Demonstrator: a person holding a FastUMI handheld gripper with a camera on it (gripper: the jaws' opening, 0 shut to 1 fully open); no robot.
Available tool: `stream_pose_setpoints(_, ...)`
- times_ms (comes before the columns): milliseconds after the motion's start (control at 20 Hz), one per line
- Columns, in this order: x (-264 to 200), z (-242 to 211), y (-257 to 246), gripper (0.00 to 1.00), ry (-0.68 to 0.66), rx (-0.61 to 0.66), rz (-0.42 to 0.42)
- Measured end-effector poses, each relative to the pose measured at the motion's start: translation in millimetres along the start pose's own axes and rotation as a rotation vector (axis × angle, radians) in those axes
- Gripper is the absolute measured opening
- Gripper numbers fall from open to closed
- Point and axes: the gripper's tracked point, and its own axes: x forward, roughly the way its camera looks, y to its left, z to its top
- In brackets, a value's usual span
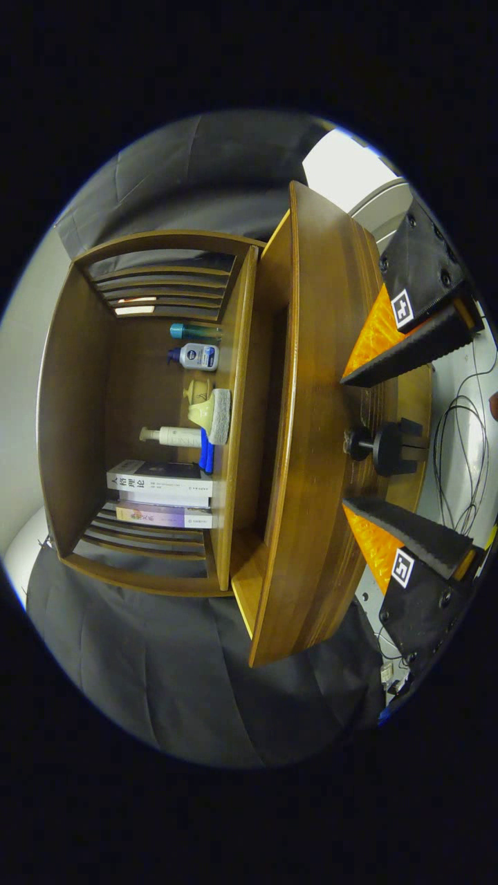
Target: Pull open the drawer, take out the items inside it, and place them on the countertop above the cabinet.
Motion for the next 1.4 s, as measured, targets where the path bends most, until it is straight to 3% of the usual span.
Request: stream_pose_setpoints(1400, 50.3, 17.4, -7.4, 0.98, -0.041, 0.007, -0.092)
